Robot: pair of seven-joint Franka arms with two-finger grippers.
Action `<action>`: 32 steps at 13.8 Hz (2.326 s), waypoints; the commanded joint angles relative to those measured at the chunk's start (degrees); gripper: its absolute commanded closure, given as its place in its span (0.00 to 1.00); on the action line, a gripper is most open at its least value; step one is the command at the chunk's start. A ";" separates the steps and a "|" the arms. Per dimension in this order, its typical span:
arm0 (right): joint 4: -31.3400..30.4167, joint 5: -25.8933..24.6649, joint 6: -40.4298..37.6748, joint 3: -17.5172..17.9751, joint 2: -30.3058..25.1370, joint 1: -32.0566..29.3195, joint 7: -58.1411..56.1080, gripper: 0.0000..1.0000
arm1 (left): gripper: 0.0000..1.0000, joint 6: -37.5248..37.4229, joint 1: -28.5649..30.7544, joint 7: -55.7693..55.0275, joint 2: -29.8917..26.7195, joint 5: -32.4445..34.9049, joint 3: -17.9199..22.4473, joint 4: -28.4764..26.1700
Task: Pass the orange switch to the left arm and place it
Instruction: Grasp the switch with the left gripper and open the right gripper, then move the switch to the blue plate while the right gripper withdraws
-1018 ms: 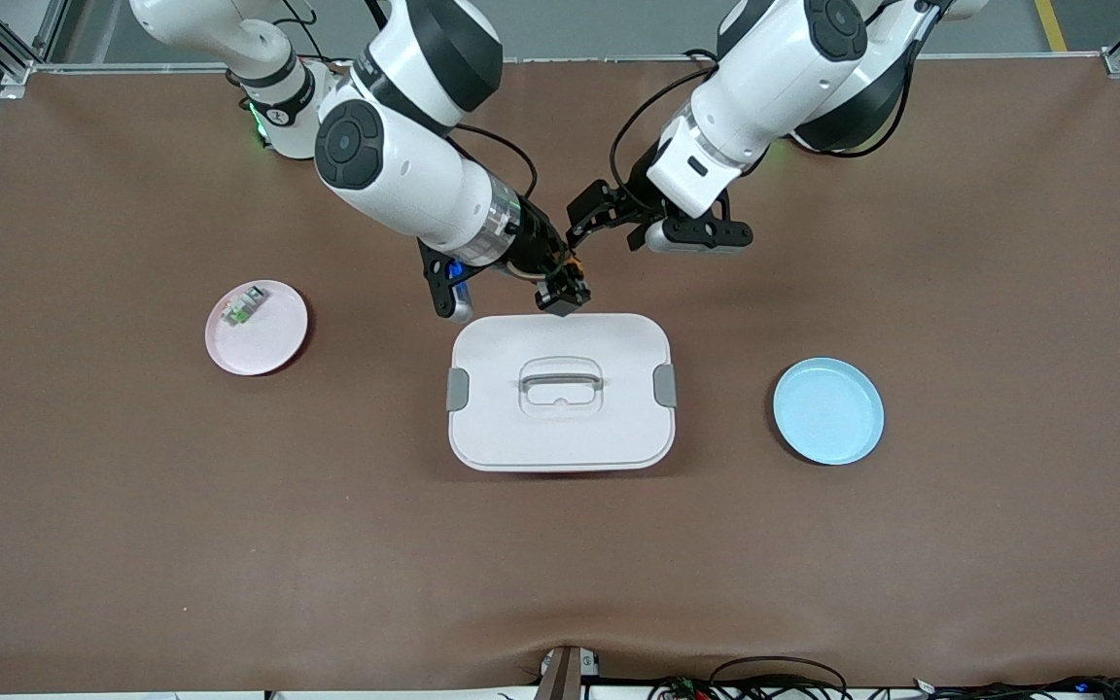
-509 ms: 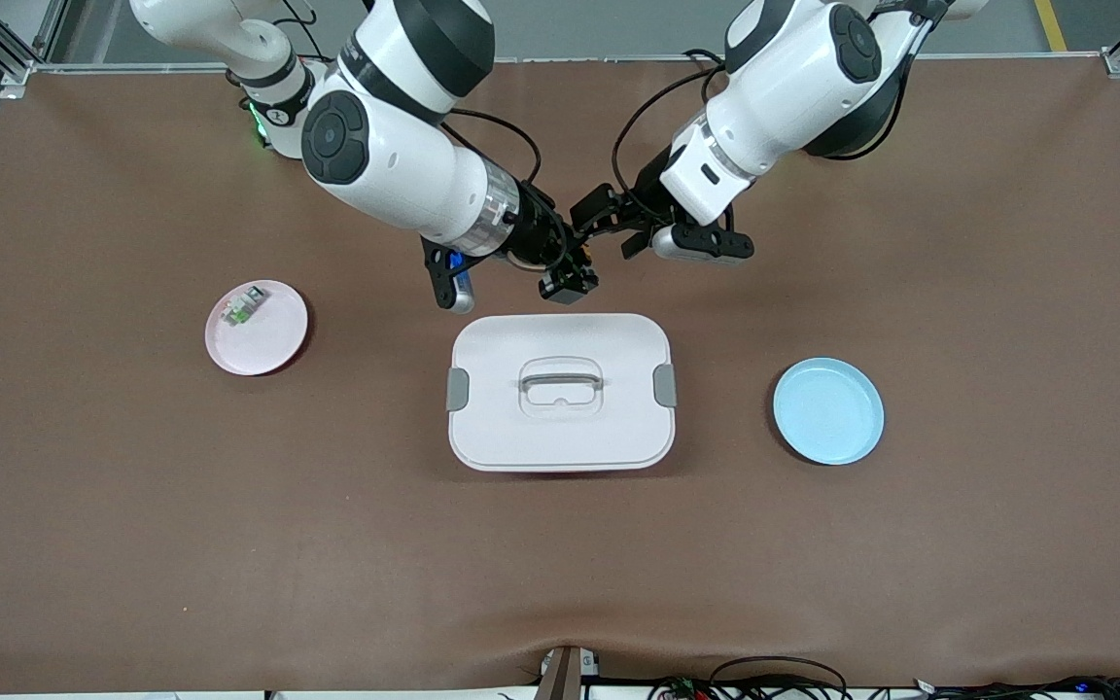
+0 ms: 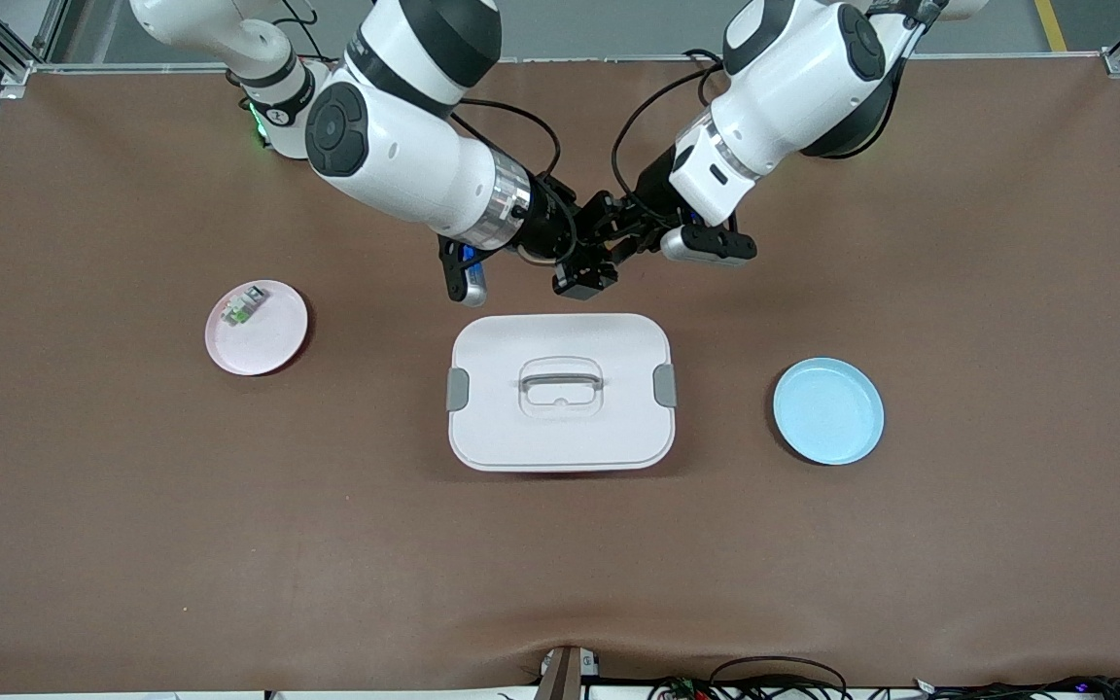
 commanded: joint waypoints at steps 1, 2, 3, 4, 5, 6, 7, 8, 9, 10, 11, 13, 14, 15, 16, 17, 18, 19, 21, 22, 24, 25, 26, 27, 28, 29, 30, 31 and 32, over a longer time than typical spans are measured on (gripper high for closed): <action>4.47 1.38 0.48 -0.12 3.08 0.38 1.54 1.00 | 0.45 0.76 -0.08 1.07 -0.98 -1.82 -0.50 -0.92; 4.47 1.38 0.56 -0.12 3.17 0.38 1.63 1.00 | 0.53 0.67 0.10 1.07 -0.98 -1.82 -0.50 -0.92; 4.47 1.38 0.56 -0.12 3.34 0.38 1.63 1.00 | 0.65 0.49 0.10 1.24 -0.98 -1.82 -0.42 -0.92; 4.47 1.38 0.56 -0.12 3.43 0.38 1.63 1.00 | 0.85 0.40 0.19 2.20 -1.24 -1.65 -0.42 -0.92; 4.47 1.38 0.56 -0.12 3.43 0.38 1.54 1.00 | 1.00 0.14 0.53 4.04 -1.42 -1.65 -0.42 -0.92; 4.47 1.38 0.56 -0.12 3.69 0.38 1.54 1.00 | 1.00 0.05 0.62 5.36 -1.42 -1.56 -0.33 -0.83; 4.47 1.38 0.56 -0.12 4.04 0.38 1.63 1.00 | 1.00 0.05 0.71 6.16 -1.33 -1.38 -0.15 -0.83; 4.47 1.47 0.65 -0.12 4.31 0.38 1.89 1.00 | 1.00 0.05 1.15 6.95 -1.24 -1.03 0.02 -0.74; 4.47 1.47 1.09 -0.12 4.31 0.38 3.28 1.00 | 1.00 -0.12 2.37 8.61 -1.16 -0.60 -0.06 -0.74; 4.47 1.47 1.27 -0.21 4.31 0.46 3.38 0.76 | 1.00 -0.73 2.99 11.15 -1.16 -0.59 0.02 -0.91; 4.47 1.47 1.62 -0.12 4.31 0.46 4.08 0.01 | 1.00 -3.00 4.30 12.74 -1.15 -0.50 0.02 -0.48; 4.56 1.47 2.06 -0.21 4.31 0.90 3.74 0.00 | 1.00 -7.48 7.47 16.52 -1.15 2.29 0.11 0.49; 4.56 1.29 2.06 -0.30 4.31 0.82 3.39 0.00 | 1.00 -9.86 9.31 17.23 -1.15 4.74 0.02 0.93; 4.56 1.21 2.06 -0.30 4.31 0.64 3.12 0.00 | 1.00 -11.62 10.72 17.67 -1.07 7.03 0.02 1.80; 4.56 1.12 2.06 -0.39 4.31 0.20 1.55 0.00 | 1.00 -13.55 11.69 17.94 -0.98 9.23 0.11 2.59; 4.47 0.94 1.54 -0.39 4.31 -0.15 -0.38 0.00 | 1.00 -15.48 13.00 18.29 -0.89 11.60 0.11 3.56; 4.47 0.51 1.27 -0.56 4.13 -0.67 -2.40 0.00 | 1.00 -17.68 14.50 18.99 -0.54 14.15 0.11 4.70; 4.47 -0.37 0.31 -0.56 3.87 -1.81 -5.81 0.00 | 1.00 -20.31 15.82 20.22 -0.54 16.26 0.11 5.49; 4.47 -0.90 -3.81 -0.56 3.70 -3.75 -11.88 0.00 | 1.00 -22.88 18.02 23.99 -0.02 20.74 0.11 5.68; 4.47 -1.43 -5.13 -0.56 3.52 -4.54 -15.21 0.00 | 1.00 -24.11 19.68 25.92 0.25 22.85 0.11 5.68; 4.39 -2.04 -6.90 -0.56 3.34 -6.29 -20.32 0.00 | 1.00 -25.69 20.75 29.00 0.60 28.29 0.11 5.68; 4.38 -3.09 -9.26 -0.65 3.25 -7.17 -23.04 0.00 | 1.00 -26.66 21.45 31.37 0.60 31.54 0.11 5.41; 4.38 -4.06 -11.71 -0.65 3.25 -8.14 -25.07 0.00 | 1.00 -27.88 21.63 33.65 0.60 33.40 0.11 5.06; 4.47 -4.59 -13.48 -0.65 2.99 -9.37 -27.27 0.00 | 1.00 -28.33 22.85 36.46 0.69 34.64 0.11 4.80; 4.39 -4.94 -14.45 -0.56 2.12 -10.51 -30.60 0.00 | 1.00 -28.51 24.08 40.06 1.04 35.52 0.11 4.10; 3.95 -5.30 -16.55 -0.56 1.50 -11.31 -33.76 0.00 | 1.00 -28.51 25.22 42.96 1.04 35.79 0.11 3.40; 3.95 -6.43 -20.05 -0.74 1.24 -12.01 -36.84 0.00 | 1.00 -28.43 26.80 45.60 1.22 35.88 0.11 2.78; 3.95 -8.27 -22.96 -0.65 0.80 -13.41 -39.91 0.00 | 1.00 -28.42 28.30 48.59 1.48 36.40 0.11 2.25; 4.03 -10.03 -25.51 -0.65 0.36 -14.73 -43.25 0.00 | 1.00 -28.42 29.70 52.36 2.09 37.89 0.11 1.99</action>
